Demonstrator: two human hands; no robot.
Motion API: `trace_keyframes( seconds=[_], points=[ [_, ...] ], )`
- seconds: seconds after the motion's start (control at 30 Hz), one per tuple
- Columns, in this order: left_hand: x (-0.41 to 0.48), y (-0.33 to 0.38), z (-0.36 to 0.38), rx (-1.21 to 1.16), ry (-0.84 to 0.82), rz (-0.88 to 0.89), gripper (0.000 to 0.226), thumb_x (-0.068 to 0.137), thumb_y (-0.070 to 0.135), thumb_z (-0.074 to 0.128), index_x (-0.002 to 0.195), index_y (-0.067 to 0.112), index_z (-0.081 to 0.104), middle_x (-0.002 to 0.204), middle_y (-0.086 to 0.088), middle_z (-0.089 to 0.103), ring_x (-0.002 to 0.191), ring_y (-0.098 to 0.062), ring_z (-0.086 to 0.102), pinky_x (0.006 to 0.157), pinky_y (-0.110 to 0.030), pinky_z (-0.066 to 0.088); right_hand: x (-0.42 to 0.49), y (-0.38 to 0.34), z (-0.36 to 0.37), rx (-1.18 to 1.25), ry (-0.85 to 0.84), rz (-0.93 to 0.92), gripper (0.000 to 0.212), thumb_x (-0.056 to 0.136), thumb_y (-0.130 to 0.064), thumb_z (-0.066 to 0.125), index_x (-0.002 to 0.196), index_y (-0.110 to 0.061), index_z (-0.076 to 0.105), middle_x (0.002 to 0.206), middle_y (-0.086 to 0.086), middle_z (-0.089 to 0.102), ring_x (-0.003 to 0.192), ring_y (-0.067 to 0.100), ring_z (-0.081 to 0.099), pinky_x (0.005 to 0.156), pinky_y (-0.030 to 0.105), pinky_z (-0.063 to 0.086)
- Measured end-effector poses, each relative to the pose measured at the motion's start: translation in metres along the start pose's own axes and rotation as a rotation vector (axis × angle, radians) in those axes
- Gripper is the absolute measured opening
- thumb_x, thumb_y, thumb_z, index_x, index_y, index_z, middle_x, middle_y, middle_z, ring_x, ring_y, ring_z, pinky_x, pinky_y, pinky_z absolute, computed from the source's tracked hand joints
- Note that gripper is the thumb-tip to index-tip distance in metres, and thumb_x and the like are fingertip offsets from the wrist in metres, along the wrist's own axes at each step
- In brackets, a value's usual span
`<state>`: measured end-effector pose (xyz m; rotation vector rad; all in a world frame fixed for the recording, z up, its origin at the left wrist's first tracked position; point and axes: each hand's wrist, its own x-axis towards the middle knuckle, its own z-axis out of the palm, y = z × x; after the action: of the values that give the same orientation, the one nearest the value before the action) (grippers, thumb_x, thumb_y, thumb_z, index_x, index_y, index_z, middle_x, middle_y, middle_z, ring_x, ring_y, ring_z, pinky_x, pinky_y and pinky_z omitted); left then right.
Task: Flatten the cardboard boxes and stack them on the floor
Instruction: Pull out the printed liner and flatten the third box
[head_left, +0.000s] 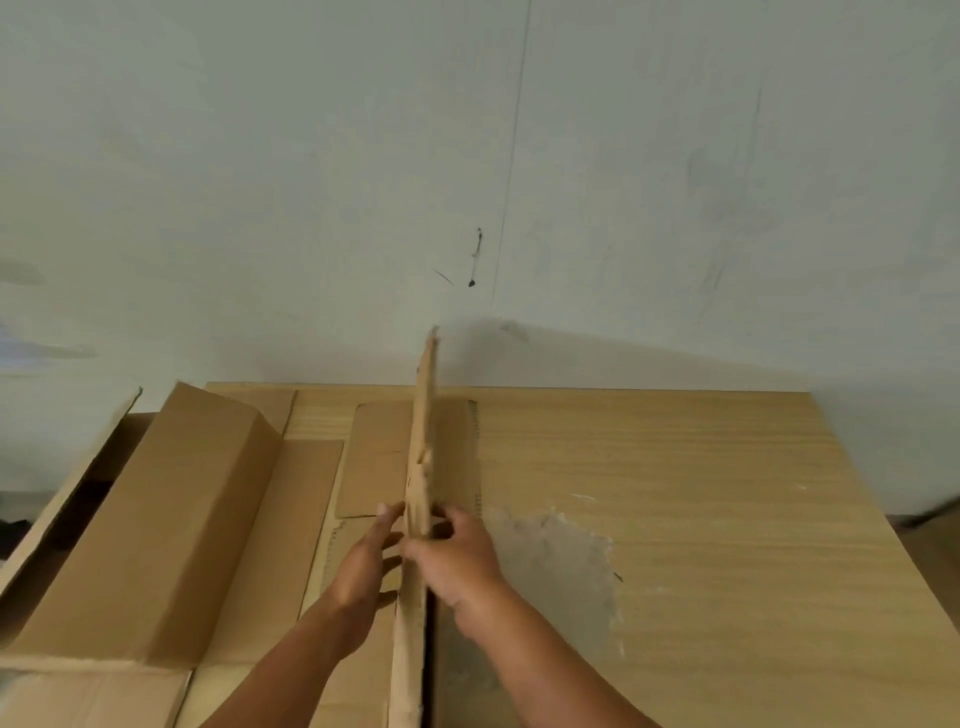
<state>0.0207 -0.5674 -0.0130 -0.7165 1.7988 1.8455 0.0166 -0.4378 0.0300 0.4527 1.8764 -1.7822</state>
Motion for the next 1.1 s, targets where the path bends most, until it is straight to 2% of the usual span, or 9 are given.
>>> trace_keyframes(
  seconds=[0.1,0.17,0.27,0.37,0.53,0.7,0.93,1.0,1.1],
  points=[
    [0.002,0.000,-0.004,-0.072,-0.016,-0.047,0.052,0.099,0.061,0.032,0.115,0.031,0.071,0.117,-0.003,0.074,0.116,-0.023,0.063,0.105,-0.050,0.045,-0.004,-0.004,0.031,-0.278,0.003,-0.147,0.028,0.096,-0.031,0.050,0.123,-0.031,0.057,0.114,-0.007,0.056,0.100,0.013,0.063,0.085,0.026,0.055],
    [-0.001,0.003,-0.005,-0.092,0.017,-0.041,0.049,0.103,0.051,0.034,0.111,0.023,0.073,0.106,-0.006,0.076,0.103,-0.023,0.067,0.087,-0.041,0.050,0.000,-0.004,0.041,-0.323,-0.002,-0.126,0.039,0.096,-0.031,0.043,0.135,-0.030,0.048,0.132,0.002,0.050,0.110,0.021,0.064,0.094,0.033,0.056],
    [0.000,0.005,-0.012,0.011,0.013,-0.004,0.036,0.103,0.048,0.038,0.124,0.036,0.065,0.117,0.004,0.072,0.108,-0.020,0.064,0.083,-0.041,0.052,-0.001,-0.012,0.034,-0.290,-0.032,-0.099,0.048,0.099,-0.020,0.040,0.146,-0.030,0.041,0.144,0.000,0.052,0.125,0.019,0.057,0.096,0.025,0.049],
    [0.007,0.007,-0.023,-0.020,0.149,0.004,0.029,0.103,0.041,0.044,0.126,0.034,0.060,0.120,0.001,0.068,0.111,-0.022,0.062,0.098,-0.048,0.049,-0.010,-0.033,0.010,-0.185,-0.110,-0.139,0.045,0.097,-0.010,0.041,0.138,-0.024,0.054,0.136,0.001,0.061,0.124,0.021,0.058,0.101,0.032,0.048],
    [0.016,0.008,-0.047,0.012,0.457,-0.125,0.052,0.102,0.044,0.046,0.140,0.009,0.051,0.142,-0.018,0.051,0.129,-0.039,0.048,0.107,-0.049,0.038,-0.023,-0.062,-0.065,0.173,-0.201,-0.169,0.025,0.091,-0.003,0.056,0.109,-0.006,0.073,0.100,0.017,0.074,0.084,0.026,0.071,0.077,0.036,0.057],
    [0.017,0.014,-0.043,-0.296,0.271,-0.178,0.062,0.099,0.063,0.035,0.115,0.014,0.070,0.105,-0.015,0.074,0.095,-0.033,0.066,0.077,-0.041,0.051,-0.038,-0.057,-0.142,0.350,-0.245,-0.231,0.036,0.089,-0.006,0.058,0.124,-0.003,0.066,0.107,0.023,0.072,0.090,0.034,0.070,0.076,0.040,0.059],
    [0.020,-0.008,-0.012,-0.454,-0.019,-0.236,0.090,0.087,0.077,0.036,0.099,-0.001,0.077,0.088,-0.023,0.073,0.071,-0.038,0.071,0.068,-0.043,0.056,-0.025,0.021,-0.205,0.250,0.055,-0.050,0.031,0.097,-0.002,0.051,0.122,-0.010,0.067,0.112,0.016,0.074,0.096,0.028,0.073,0.074,0.035,0.060],
    [0.024,-0.014,-0.008,-0.428,-0.109,-0.276,0.076,0.087,0.065,0.052,0.113,-0.004,0.071,0.097,-0.024,0.069,0.080,-0.040,0.068,0.076,-0.047,0.056,-0.019,0.050,-0.210,0.144,0.115,0.064,0.029,0.098,-0.003,0.052,0.121,-0.013,0.067,0.107,0.013,0.076,0.095,0.028,0.073,0.079,0.039,0.060],
    [0.028,-0.022,0.001,-0.182,-0.185,-0.302,0.041,0.091,0.015,0.057,0.131,0.006,0.057,0.119,-0.026,0.068,0.105,-0.046,0.067,0.093,-0.059,0.051,-0.009,0.093,-0.204,-0.025,0.165,0.202,0.032,0.096,-0.001,0.051,0.116,-0.020,0.067,0.104,0.008,0.077,0.099,0.031,0.072,0.091,0.049,0.057]
  ],
)
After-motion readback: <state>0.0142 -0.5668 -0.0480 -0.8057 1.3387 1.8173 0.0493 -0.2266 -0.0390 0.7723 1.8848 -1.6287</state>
